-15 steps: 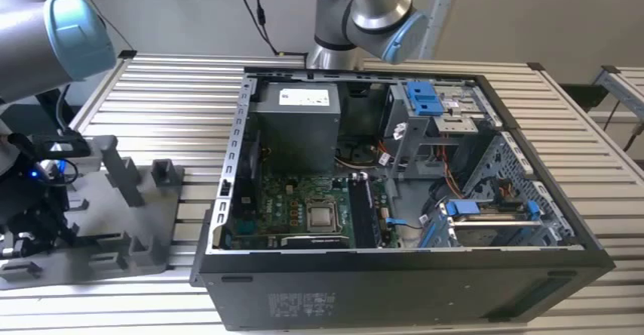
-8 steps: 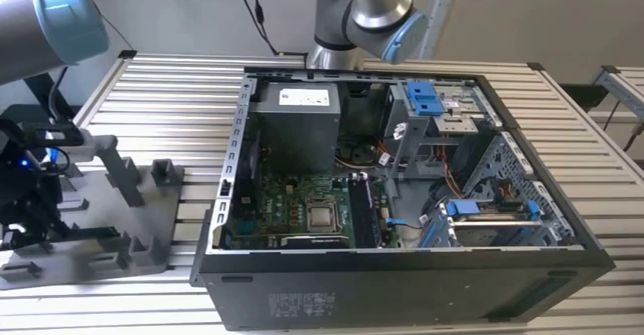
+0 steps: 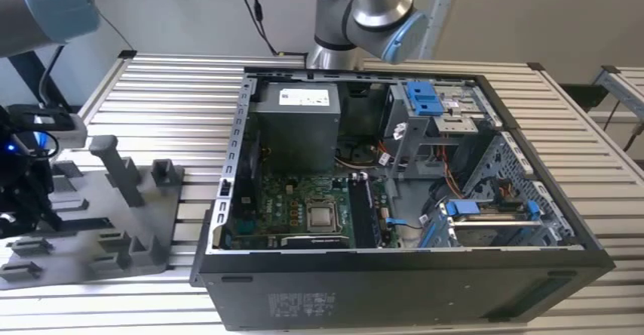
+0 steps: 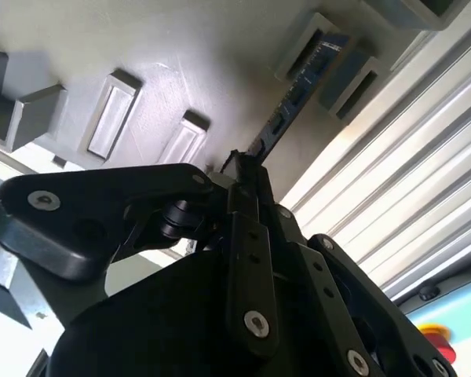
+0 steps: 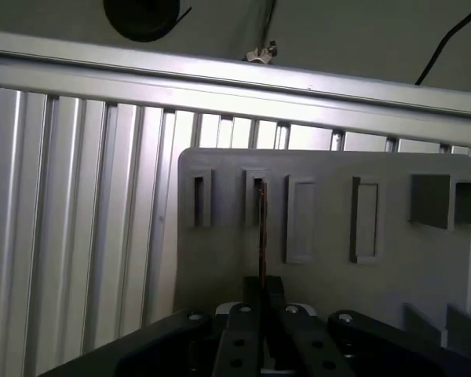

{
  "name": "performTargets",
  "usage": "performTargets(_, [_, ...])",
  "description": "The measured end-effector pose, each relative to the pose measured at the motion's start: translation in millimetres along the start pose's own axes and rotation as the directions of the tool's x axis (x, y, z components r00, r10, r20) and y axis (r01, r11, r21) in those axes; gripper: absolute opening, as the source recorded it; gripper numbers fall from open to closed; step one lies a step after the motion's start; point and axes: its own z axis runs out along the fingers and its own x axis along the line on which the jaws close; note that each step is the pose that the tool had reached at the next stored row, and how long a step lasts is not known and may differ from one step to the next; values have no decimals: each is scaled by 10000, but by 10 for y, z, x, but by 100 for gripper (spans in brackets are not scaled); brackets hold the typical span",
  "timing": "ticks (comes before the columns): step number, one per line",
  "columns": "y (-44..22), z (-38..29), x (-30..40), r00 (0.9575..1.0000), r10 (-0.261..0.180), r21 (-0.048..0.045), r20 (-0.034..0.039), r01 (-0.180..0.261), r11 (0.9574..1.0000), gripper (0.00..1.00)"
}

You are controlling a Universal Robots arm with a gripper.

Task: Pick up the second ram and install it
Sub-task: 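Pick up the second ram and move it above second insertion slot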

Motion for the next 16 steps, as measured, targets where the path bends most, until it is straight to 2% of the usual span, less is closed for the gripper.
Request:
performTargets(7, [3, -152, -7, 10000, 74, 7, 39, -74, 10000, 14])
performTargets(16, [5, -348, -14, 9999, 101, 10, 54, -101, 9999, 14])
